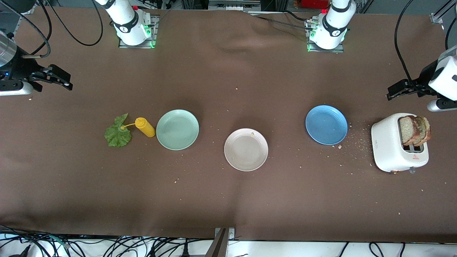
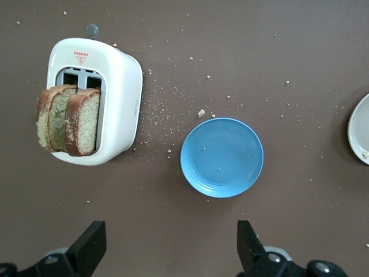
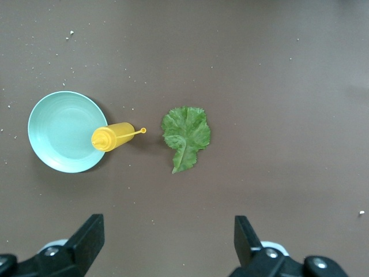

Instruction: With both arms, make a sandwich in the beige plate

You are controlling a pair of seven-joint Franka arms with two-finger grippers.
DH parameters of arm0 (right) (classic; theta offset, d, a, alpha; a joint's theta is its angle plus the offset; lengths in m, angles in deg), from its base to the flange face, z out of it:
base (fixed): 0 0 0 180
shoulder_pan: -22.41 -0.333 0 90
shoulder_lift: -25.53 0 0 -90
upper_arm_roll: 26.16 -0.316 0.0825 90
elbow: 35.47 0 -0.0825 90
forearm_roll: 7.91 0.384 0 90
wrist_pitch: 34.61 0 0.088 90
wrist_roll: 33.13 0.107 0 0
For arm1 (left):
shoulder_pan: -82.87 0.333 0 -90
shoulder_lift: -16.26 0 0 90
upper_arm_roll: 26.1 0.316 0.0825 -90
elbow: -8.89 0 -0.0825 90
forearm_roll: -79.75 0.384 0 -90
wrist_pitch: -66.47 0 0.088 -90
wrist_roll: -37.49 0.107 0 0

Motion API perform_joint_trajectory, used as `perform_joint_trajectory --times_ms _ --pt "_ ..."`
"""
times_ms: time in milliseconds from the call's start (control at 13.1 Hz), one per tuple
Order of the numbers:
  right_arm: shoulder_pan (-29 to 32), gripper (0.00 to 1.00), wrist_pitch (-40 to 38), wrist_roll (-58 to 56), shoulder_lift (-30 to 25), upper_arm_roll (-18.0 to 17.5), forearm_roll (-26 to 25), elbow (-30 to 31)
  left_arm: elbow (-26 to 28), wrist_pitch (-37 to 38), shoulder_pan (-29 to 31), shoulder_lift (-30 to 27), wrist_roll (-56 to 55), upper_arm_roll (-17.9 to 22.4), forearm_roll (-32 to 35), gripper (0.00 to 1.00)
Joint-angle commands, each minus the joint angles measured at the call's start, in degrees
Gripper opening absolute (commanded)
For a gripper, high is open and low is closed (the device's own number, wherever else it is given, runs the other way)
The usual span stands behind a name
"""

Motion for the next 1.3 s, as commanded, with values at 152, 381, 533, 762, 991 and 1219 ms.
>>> perform_joint_trajectory --times_ms 152,381,533,762,991,1219 --pt "-0.1 1.0 -0.03 -0.58 -0.5 -0.01 -0.06 0.35 -2.83 1.69 0.52 1.9 1.48 -0.63 -1.36 1.0" --pt "-0.1 1.0 -0.11 -0.58 -0.5 -0.01 -0.06 0.35 -3.18 1.69 0.25 1.99 1.39 -0.63 -1.36 1.0" --pt "-0.1 1.0 -0.11 -0.58 -0.5 -0.01 -0.06 0.35 -3.18 1.69 0.25 1.99 1.39 -0.63 -1.36 1.0" --pt "-0.1 1.0 -0.11 -0.67 -0.5 -0.1 -0.06 0.35 -3.18 1.69 0.25 1.99 1.39 -0.63 -1.28 1.0" --pt "-0.1 1.0 -0.2 -0.67 -0.68 -0.01 -0.06 0.35 -3.18 1.69 0.25 1.99 1.39 -0.63 -1.28 1.0" --pt "-0.1 1.0 -1.17 -0.58 -0.68 -0.54 -0.06 0.09 -3.18 1.69 0.17 1.99 1.31 -0.63 -1.28 1.0"
